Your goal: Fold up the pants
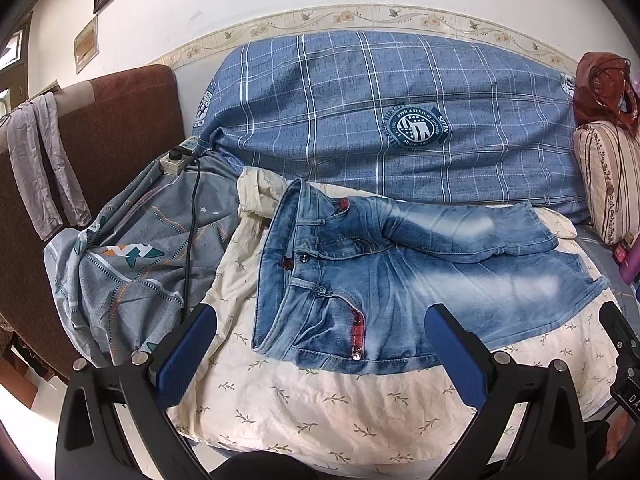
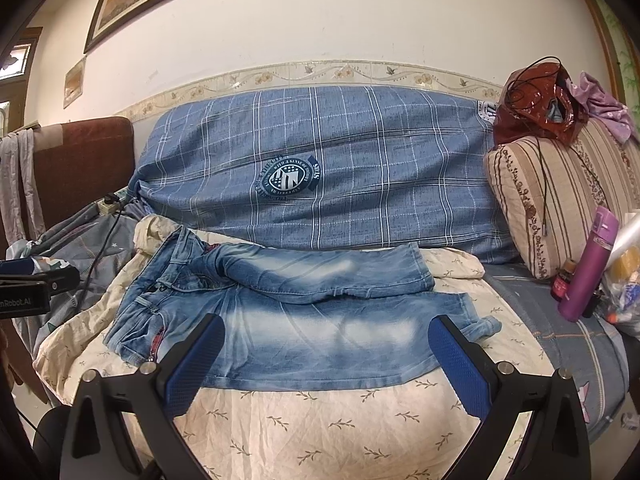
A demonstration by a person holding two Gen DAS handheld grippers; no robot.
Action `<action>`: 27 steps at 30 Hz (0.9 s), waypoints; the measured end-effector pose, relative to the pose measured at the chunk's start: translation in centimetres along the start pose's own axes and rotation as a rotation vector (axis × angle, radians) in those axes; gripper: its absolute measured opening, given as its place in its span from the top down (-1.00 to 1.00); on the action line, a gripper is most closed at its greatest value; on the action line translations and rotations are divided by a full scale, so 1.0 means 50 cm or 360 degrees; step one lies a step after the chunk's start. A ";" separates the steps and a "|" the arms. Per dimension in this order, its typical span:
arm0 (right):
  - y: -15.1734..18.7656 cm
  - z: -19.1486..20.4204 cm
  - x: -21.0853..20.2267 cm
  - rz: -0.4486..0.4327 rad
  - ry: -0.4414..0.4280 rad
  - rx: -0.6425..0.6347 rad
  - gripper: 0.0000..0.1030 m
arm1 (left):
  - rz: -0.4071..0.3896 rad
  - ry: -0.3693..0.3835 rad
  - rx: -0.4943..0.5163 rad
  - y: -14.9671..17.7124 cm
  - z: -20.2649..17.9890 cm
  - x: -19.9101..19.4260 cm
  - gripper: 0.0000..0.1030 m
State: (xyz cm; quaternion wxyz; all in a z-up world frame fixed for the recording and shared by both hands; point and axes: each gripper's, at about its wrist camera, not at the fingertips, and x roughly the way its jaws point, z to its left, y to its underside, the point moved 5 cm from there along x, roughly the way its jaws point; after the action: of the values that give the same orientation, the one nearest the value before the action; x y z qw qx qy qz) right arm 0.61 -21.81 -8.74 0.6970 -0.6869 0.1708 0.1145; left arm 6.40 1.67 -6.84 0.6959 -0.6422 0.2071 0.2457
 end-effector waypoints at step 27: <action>-0.007 -0.070 0.176 0.0184 0.0074 0.0100 -0.99 | 0.0154 -0.0056 0.0012 -0.026 0.001 0.179 -1.00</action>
State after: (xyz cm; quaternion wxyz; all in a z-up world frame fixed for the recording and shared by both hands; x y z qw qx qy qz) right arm 8.54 -25.97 -11.91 0.7063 -0.6563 0.2297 0.1331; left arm 14.31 2.31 -11.20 0.6892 -0.6243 0.2266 0.2897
